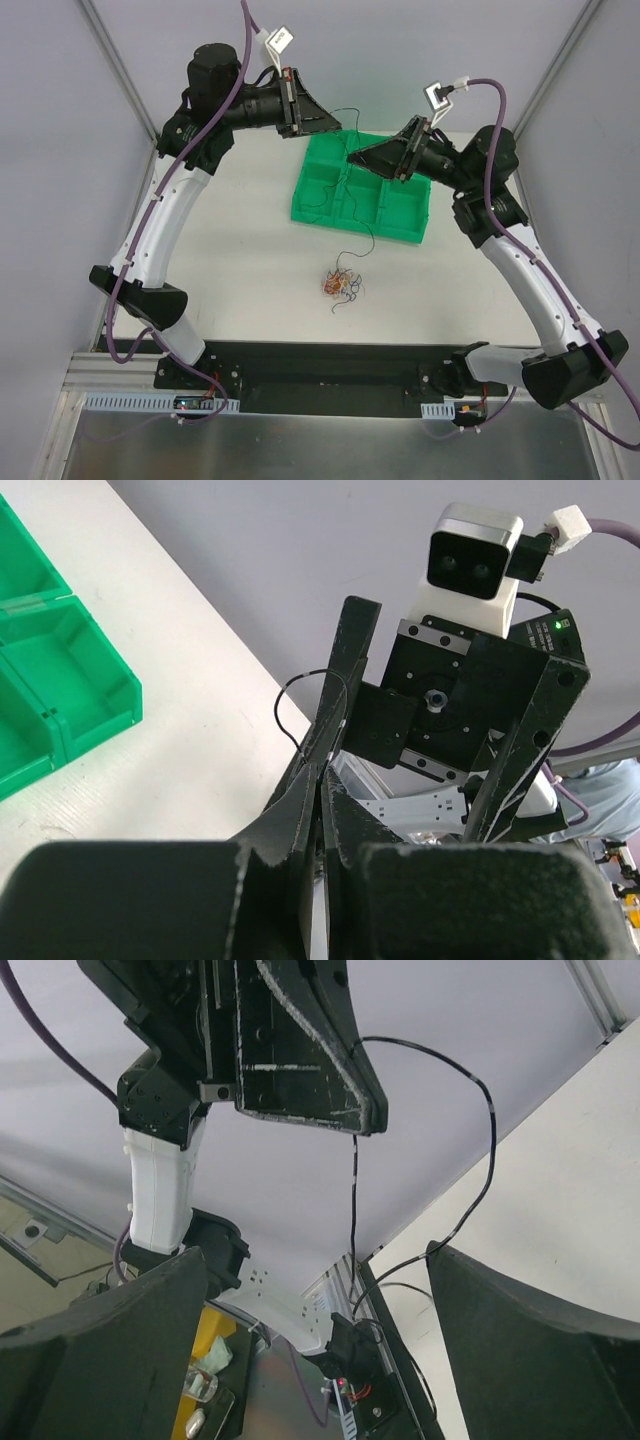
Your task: Untangle the cables
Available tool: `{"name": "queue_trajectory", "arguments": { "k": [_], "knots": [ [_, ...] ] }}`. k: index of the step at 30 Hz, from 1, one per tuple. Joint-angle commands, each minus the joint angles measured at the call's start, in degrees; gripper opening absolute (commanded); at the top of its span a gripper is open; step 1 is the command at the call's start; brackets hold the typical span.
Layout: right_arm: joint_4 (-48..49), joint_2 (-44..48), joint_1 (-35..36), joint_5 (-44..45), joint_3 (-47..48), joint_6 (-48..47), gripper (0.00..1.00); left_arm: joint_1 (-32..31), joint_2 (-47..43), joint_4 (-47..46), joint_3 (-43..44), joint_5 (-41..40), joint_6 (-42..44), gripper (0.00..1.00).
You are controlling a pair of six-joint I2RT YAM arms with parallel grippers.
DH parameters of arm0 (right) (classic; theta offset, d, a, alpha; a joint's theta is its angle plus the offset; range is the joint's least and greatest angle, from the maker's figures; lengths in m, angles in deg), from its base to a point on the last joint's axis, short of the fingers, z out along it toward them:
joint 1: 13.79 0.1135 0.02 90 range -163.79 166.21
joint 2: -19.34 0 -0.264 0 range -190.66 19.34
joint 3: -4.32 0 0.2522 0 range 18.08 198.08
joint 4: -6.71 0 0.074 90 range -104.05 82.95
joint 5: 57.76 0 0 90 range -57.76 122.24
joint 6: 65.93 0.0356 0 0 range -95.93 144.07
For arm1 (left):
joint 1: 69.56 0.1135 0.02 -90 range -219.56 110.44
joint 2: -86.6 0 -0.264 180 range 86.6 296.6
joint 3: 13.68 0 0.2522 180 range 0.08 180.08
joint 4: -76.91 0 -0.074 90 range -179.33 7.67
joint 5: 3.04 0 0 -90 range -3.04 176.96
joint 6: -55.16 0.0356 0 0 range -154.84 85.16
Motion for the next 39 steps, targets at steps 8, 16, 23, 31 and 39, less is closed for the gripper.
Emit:
{"name": "queue_trajectory", "arguments": {
  "k": [8, 16, 23, 31, 39],
  "knots": [
    [-19.5, -3.9, 6.6, 12.6, 13.3, -15.1, 0.73, -0.5, -1.0, -2.3, 1.4, -1.9, -0.1, 0.00],
    [-22.1, -3.1, 7.6, 16.9, 13.4, -17.1, 0.12, -0.5, -0.9, -1.8, 1.6, -2.3, 0.0, 0.00],
    [-23.2, -1.7, 7.5, 20.1, 12.6, -17.8, 0.00, -0.5, -0.3, -1.7, 2.3, -2.3, -0.1, 0.00],
    [-22.2, -2.2, 6.6, 21.9, 12.1, -15.4, 0.46, -0.5, -1.0, -1.8, 1.5, -1.7, -0.1, 0.00],
    [-20.1, -1.8, 6.5, 22.4, 10.9, -14.0, 0.56, -0.5, -1.6, -1.7, 0.8, -1.4, -0.1, 0.00]
  ]
}}
